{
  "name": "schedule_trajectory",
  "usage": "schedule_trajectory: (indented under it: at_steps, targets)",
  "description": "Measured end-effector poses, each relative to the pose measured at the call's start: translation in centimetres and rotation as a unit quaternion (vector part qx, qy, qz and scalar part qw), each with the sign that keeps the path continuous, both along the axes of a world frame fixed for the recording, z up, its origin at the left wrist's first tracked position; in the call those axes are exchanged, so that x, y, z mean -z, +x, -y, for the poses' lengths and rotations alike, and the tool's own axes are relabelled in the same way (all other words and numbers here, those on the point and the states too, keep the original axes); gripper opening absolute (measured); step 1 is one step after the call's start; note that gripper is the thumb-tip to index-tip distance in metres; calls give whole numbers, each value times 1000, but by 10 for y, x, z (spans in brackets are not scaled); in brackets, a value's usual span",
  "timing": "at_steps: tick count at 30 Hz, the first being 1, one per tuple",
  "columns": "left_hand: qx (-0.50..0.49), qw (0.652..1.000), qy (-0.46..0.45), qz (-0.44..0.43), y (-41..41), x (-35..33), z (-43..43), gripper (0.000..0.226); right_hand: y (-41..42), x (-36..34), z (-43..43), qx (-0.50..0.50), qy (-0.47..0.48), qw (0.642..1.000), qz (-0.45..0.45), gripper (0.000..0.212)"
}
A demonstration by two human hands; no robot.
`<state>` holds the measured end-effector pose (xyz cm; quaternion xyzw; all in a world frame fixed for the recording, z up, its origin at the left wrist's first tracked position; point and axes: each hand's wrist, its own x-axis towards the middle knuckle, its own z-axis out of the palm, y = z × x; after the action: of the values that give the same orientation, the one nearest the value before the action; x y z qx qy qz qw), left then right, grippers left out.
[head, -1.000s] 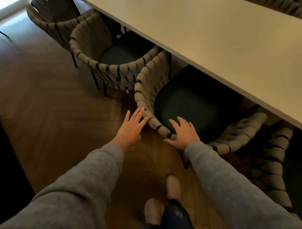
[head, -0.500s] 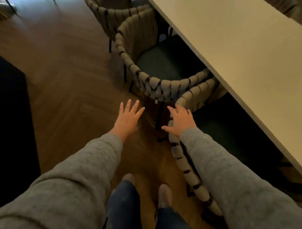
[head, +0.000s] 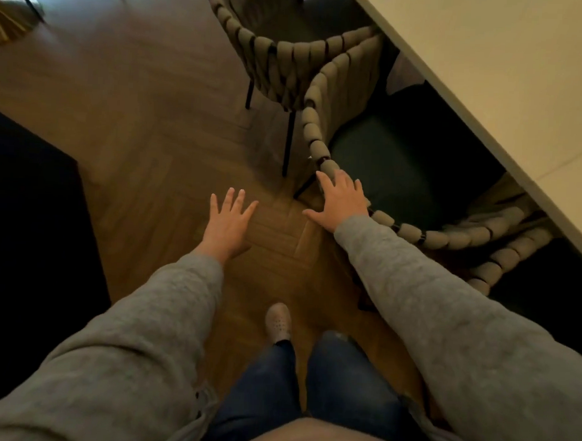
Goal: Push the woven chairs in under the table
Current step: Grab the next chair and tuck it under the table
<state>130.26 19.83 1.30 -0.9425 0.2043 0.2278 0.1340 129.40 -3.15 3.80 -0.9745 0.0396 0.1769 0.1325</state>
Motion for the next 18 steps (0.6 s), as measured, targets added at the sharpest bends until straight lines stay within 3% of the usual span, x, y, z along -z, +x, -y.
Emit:
schedule_trajectory:
  at_steps: [12,18]
  targets:
    - [65,996,-24,60,267,-5,-3,100,231,15,-24,41,-11,998,50,92]
    - [86,993,-34,70,397,-12,10,102,351,12,-16,27,-17,999,17,95]
